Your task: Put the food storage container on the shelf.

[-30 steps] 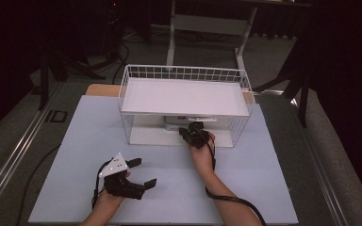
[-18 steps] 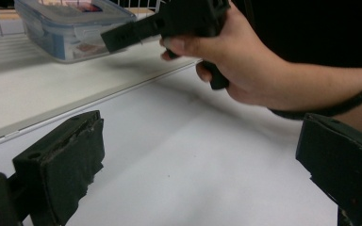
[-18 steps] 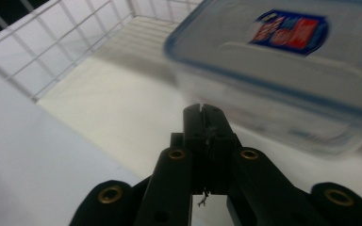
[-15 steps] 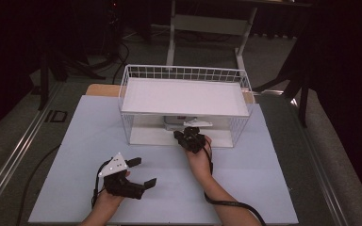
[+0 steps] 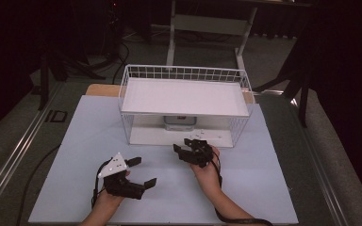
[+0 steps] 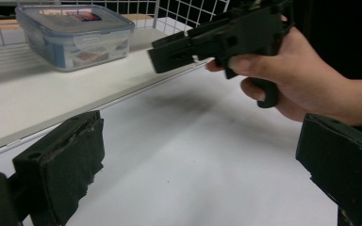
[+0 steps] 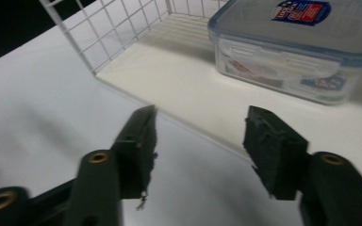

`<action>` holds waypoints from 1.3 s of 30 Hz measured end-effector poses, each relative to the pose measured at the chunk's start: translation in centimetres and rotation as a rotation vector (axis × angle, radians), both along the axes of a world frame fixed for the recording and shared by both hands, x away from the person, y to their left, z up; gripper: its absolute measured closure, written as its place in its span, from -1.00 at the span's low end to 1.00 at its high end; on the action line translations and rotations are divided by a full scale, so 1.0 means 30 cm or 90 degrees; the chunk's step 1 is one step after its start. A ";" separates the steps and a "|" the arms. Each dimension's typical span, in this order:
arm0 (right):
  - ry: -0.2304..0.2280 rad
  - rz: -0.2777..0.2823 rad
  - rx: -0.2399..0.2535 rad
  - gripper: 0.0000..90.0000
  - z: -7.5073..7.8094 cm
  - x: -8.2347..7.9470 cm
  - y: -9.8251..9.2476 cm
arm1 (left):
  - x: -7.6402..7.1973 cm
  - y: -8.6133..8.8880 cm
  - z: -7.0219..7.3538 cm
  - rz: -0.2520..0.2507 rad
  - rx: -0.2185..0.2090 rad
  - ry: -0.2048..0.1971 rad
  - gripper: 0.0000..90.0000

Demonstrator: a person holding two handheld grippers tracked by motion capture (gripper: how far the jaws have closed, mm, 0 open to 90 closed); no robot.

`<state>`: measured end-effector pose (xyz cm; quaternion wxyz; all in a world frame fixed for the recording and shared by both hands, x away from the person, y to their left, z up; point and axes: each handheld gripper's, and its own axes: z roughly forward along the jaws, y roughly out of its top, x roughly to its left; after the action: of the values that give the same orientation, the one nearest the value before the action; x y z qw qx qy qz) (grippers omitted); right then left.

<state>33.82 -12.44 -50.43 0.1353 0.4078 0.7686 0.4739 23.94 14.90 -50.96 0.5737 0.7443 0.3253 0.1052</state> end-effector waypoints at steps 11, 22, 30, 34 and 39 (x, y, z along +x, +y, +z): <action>0.001 0.064 0.025 -0.67 0.008 -0.069 -0.077 | -0.004 -0.016 0.007 -0.016 0.007 -0.012 -0.94; -0.017 0.093 0.020 -0.66 0.032 -0.113 -0.135 | -0.014 -0.029 0.018 -0.036 0.006 -0.014 -0.94; -0.032 0.110 0.038 -0.66 0.081 -0.180 -0.186 | -0.031 -0.030 0.064 -0.082 0.015 -0.031 -0.94; -0.036 0.111 0.055 -0.64 0.089 -0.210 -0.221 | -0.045 -0.008 0.075 -0.073 0.008 -0.026 -0.94; -0.050 0.115 0.043 -0.62 0.083 -0.243 -0.259 | -0.066 0.024 0.067 -0.061 0.003 -0.013 -0.94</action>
<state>26.52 -20.20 -47.94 0.1078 0.3224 0.7800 0.5254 21.95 15.62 -48.94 0.5796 0.7592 0.2834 0.0859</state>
